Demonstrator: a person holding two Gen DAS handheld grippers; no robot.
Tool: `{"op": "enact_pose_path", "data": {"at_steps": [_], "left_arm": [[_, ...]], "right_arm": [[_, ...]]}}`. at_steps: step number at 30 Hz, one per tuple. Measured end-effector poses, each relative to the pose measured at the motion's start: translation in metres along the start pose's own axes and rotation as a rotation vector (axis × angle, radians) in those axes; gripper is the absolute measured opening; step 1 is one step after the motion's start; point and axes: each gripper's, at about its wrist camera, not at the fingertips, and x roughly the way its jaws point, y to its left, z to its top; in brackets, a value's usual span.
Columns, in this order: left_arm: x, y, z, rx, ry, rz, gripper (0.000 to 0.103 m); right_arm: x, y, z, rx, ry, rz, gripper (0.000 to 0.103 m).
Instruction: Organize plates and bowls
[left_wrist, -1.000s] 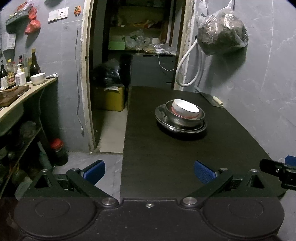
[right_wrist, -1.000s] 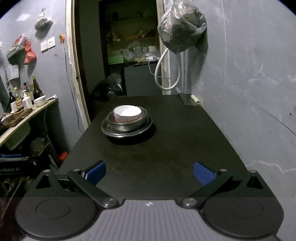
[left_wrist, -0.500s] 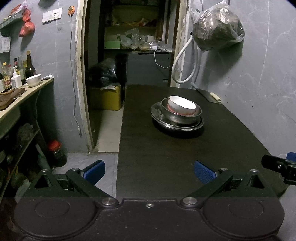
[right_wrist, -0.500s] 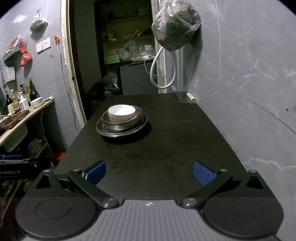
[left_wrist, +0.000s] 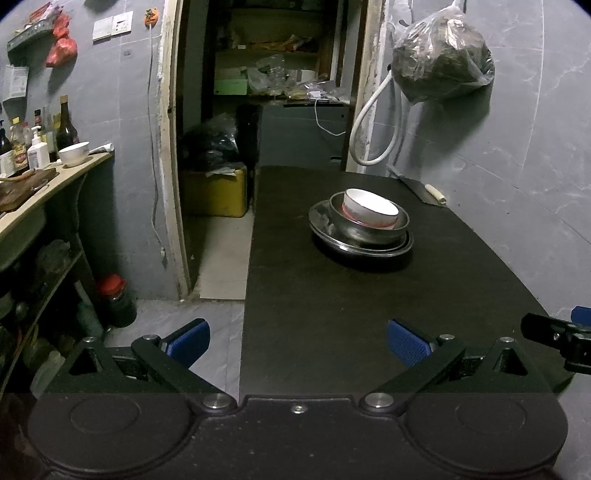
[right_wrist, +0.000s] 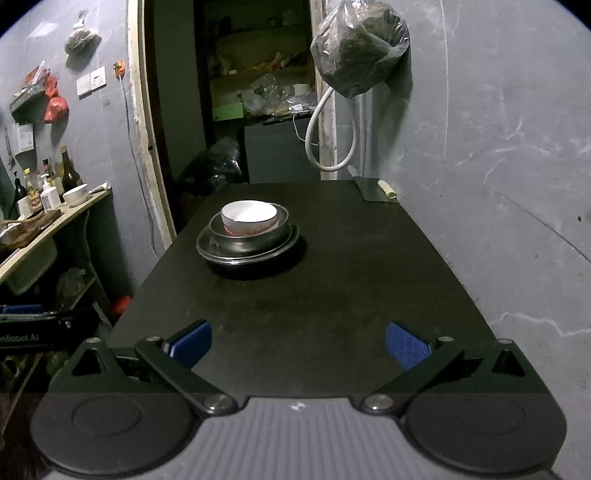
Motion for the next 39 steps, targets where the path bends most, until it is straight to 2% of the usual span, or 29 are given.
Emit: {"op": "enact_pose_path", "data": {"at_steps": [39], "left_arm": [[-0.0056,0.0035,-0.0016,-0.011,-0.003,0.016,0.102]], "right_arm": [[0.0032,0.0058,0.0003,-0.019,0.009,0.012,0.103]]}}
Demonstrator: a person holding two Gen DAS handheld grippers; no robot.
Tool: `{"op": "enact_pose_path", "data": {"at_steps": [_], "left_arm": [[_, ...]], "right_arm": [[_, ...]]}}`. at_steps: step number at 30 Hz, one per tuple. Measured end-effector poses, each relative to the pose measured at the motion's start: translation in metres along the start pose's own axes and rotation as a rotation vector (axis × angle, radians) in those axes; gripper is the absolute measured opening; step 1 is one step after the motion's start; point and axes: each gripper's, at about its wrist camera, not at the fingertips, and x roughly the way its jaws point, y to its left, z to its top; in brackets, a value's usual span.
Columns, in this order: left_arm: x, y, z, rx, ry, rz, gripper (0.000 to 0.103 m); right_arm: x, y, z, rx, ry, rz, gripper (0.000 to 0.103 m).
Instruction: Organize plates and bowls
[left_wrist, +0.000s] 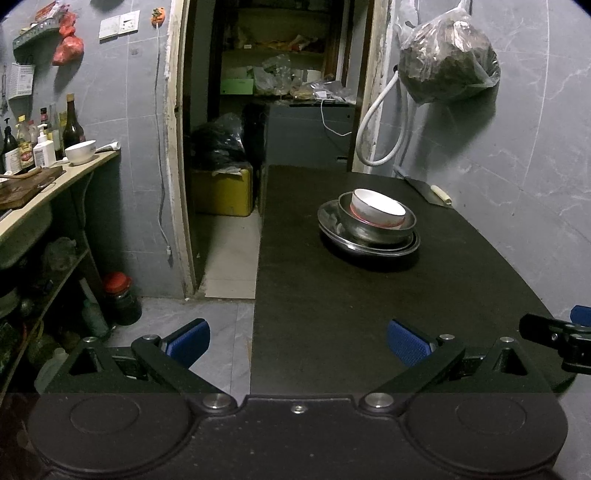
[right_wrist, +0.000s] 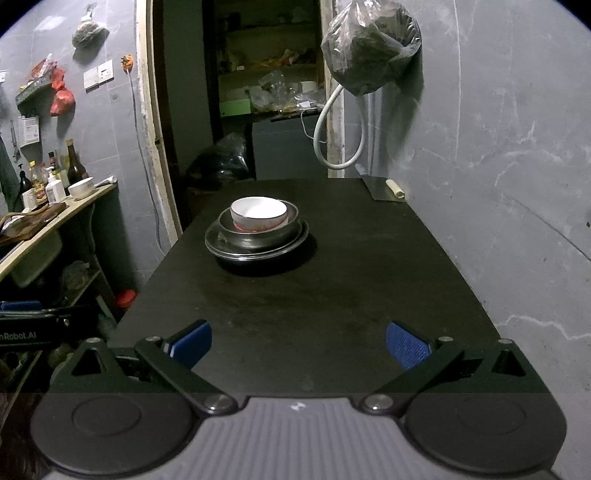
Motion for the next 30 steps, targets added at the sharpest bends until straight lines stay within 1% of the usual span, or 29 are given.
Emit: {"op": "enact_pose_path", "data": {"at_steps": [30], "left_arm": [[0.0039,-0.0017,0.0003,0.006,0.004,0.001,0.102]], "right_arm": [[0.0042,-0.0046,0.0008,0.012,0.007,-0.001,0.103]]}}
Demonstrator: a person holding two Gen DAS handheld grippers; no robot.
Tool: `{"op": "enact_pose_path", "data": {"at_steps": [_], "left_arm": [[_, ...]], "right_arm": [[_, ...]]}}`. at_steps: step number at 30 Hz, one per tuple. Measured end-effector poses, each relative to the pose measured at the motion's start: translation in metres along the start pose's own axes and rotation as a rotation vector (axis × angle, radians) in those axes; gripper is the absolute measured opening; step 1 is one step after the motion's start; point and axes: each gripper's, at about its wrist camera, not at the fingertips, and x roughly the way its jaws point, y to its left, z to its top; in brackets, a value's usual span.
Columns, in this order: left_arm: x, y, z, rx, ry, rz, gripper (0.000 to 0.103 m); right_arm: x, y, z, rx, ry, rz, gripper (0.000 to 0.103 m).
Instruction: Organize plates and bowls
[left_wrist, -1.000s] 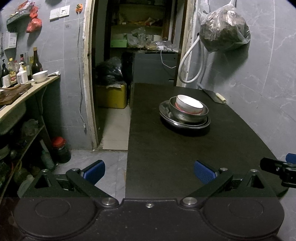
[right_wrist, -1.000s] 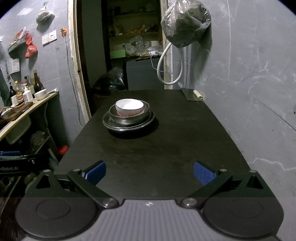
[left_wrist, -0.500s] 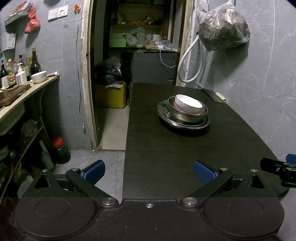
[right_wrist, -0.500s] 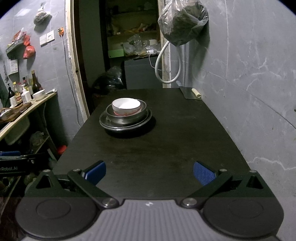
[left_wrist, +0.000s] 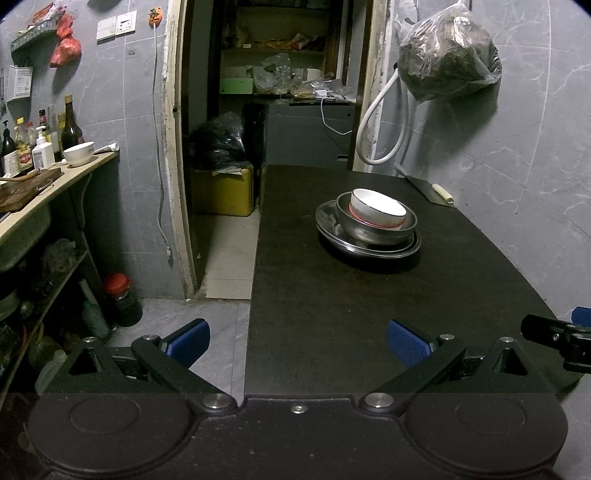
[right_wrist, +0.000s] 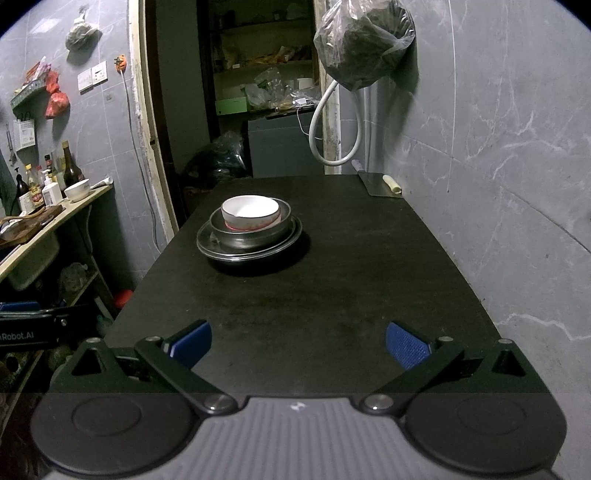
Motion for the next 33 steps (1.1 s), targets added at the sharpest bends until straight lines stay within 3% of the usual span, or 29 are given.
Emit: {"op": "enact_pose_path", "data": {"at_steps": [33], "left_arm": [[0.0015,0.0,0.0016,0.001,0.003,0.003,0.102]], "right_arm": [[0.0041,-0.0001,-0.0001,0.014,0.005,-0.006,0.103]]}}
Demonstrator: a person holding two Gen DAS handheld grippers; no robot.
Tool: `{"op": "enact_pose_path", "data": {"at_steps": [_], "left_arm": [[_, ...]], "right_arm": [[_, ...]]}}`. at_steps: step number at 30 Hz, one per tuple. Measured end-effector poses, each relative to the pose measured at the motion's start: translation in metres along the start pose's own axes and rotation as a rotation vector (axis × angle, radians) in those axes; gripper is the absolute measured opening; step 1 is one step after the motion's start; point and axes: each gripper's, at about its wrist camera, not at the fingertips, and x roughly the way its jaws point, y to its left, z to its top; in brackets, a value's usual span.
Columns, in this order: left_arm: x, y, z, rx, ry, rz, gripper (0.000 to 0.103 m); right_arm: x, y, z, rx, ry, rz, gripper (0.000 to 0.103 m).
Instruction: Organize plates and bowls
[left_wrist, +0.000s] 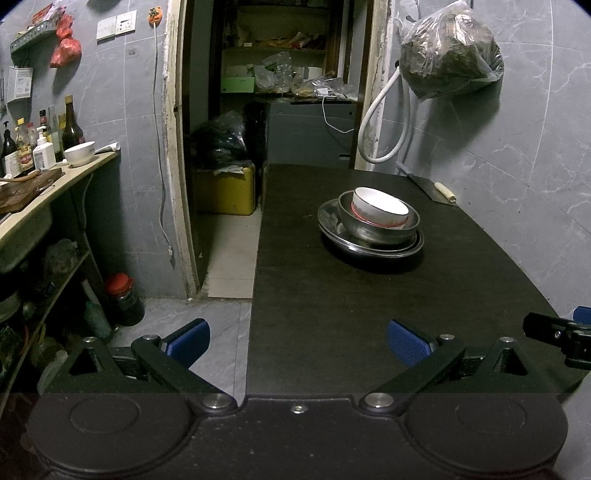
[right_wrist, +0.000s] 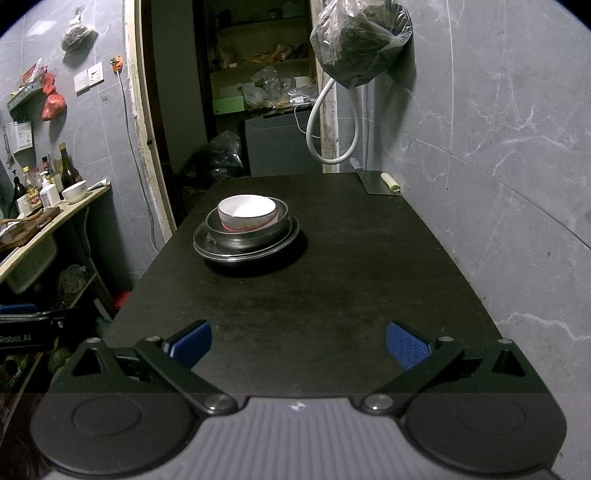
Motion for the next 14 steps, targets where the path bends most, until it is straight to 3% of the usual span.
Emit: {"op": "enact_pose_path", "data": {"at_steps": [6,14], "left_arm": [[0.0017,-0.0013,0.0005,0.017,0.015,0.023,0.102],[-0.001,-0.0036,0.0,0.04,0.003,-0.016,0.102]], "right_arm": [[0.0,-0.0002,0.0,0.0,0.0,0.0,0.103],[0.0,-0.0006,0.0002,0.0,0.0,-0.001,0.103]]}}
